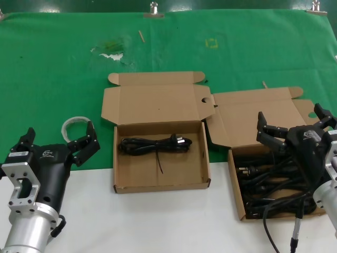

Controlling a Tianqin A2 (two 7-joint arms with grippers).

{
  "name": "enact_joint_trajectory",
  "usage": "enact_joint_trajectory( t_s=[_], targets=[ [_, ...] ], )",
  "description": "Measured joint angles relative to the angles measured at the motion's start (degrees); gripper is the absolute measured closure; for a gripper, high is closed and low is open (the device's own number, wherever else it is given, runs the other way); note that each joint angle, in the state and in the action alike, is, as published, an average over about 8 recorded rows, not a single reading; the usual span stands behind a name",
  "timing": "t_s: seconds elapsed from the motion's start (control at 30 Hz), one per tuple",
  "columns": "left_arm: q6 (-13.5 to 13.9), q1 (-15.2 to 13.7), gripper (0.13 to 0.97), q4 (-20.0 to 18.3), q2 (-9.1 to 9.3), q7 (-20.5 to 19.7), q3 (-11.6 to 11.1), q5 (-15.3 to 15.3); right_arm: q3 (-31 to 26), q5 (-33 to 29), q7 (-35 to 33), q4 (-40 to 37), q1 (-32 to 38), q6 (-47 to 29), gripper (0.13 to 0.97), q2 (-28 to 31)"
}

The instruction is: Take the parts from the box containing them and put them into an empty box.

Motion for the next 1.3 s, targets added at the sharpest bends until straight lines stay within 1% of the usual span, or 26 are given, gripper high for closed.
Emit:
enact_joint_trajectory(
  t_s=[1.3],
  targets=[
    [0.0,0.0,0.132,0.0,0.0,0.0,0.0,0.0,0.0,0.0,0.0,0.0,0.0,0.0,0.129,0.0]
  ],
)
